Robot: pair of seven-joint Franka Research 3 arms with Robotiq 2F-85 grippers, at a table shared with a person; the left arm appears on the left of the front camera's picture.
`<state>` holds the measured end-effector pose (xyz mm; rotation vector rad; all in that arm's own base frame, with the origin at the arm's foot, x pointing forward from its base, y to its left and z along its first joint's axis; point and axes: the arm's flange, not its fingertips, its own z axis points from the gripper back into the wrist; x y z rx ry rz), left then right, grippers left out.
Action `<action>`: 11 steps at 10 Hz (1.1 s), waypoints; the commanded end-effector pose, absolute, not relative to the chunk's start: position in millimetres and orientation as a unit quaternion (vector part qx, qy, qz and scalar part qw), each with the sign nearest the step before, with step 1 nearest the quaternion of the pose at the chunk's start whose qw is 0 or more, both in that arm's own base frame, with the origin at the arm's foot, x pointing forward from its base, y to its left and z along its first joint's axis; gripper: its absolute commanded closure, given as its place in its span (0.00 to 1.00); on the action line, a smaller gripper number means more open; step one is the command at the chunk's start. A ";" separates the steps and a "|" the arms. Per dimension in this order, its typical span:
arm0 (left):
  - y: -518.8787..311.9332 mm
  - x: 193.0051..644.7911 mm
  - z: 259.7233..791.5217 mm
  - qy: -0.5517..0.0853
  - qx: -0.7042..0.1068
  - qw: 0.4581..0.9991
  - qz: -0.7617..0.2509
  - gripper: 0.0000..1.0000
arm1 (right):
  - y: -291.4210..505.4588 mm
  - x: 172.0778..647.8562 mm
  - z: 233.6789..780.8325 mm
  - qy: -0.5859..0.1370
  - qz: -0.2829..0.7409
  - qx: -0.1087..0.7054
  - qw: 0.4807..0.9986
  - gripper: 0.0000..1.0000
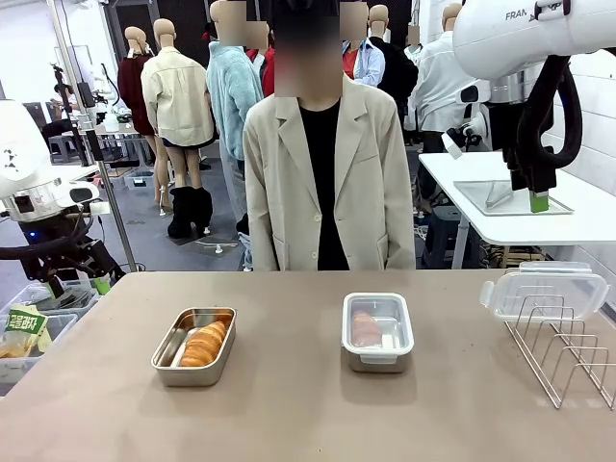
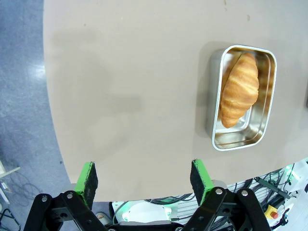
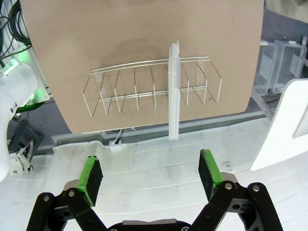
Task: Place the bread in airtight containers.
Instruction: Pick up one Airtight Container lid and hand it to the human.
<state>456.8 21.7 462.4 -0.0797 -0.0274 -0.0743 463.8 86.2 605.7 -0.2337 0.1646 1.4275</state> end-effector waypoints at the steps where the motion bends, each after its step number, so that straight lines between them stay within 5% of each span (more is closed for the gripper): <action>1: 22.1 458.0 464.8 -0.014 -0.036 0.999 -0.037 0.00 | 86.2 463.8 605.7 0.075 0.652 -0.107 0.747 0.00; 11: 22.1 458.0 464.8 -0.014 -0.036 0.999 -0.037 0.00 | 65.6 512.5 498.4 0.122 0.631 -0.100 0.760 0.00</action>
